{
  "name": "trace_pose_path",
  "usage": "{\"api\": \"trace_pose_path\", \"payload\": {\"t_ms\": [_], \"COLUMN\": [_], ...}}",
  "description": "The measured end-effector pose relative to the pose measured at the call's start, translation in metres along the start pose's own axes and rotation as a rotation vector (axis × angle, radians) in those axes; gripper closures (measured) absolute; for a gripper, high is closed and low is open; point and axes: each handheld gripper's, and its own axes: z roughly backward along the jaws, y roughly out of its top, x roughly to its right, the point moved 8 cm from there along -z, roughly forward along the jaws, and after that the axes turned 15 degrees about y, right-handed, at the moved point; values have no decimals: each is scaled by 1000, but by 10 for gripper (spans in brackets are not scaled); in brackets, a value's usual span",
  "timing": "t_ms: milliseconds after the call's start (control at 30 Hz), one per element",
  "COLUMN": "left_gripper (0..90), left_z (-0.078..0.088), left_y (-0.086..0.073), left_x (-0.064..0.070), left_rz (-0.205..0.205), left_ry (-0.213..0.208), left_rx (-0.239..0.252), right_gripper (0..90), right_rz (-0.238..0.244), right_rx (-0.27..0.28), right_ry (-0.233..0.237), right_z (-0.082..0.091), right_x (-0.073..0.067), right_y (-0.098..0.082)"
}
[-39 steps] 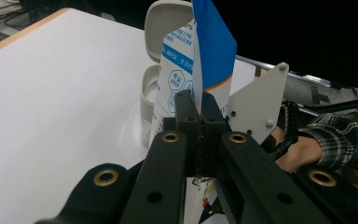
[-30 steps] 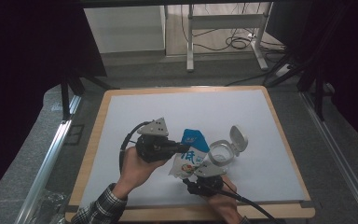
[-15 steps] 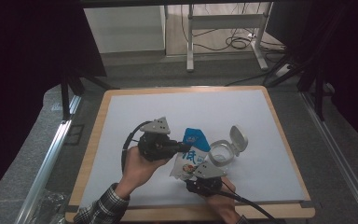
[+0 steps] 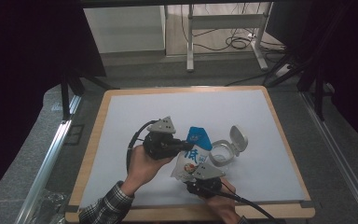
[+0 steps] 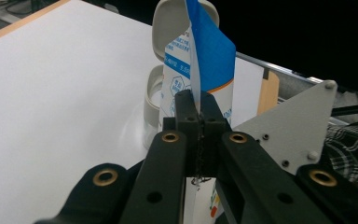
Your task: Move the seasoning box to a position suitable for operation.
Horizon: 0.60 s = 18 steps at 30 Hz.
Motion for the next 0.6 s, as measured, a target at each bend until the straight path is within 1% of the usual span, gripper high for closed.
{"api": "trace_pose_path", "payload": {"t_ms": [167,200,267,333,433,500,600], "left_gripper": [900,900,900,900,900,900,899], "left_z": [-6,-8,-9,-11,-14,-15,-18], "left_y": [0,-1,-1,0,0,0,1], "left_x": [0,0,0,-1,-2,-2,-1], "left_rz": [-12,-15,-18,-21,-31,-30,-33], "left_ry": [4,3,0,0,1,-3,-8], "left_rx": [-2,-1,0,-1,1,5,7], "right_gripper": [521,522,521,522,522,523,525], "right_rz": [1,-3,6,3,24,20,19], "right_rx": [-12,-7,-18,-11,-9,-8,-9], "right_ry": [13,13,15,17,17,23,21], "right_z": [-1,-1,0,-1,0,0,1], "right_x": [-1,-2,-2,-4,-4,-5,-5], "right_y": [-2,-2,-2,-2,-1,-1,-1]}}
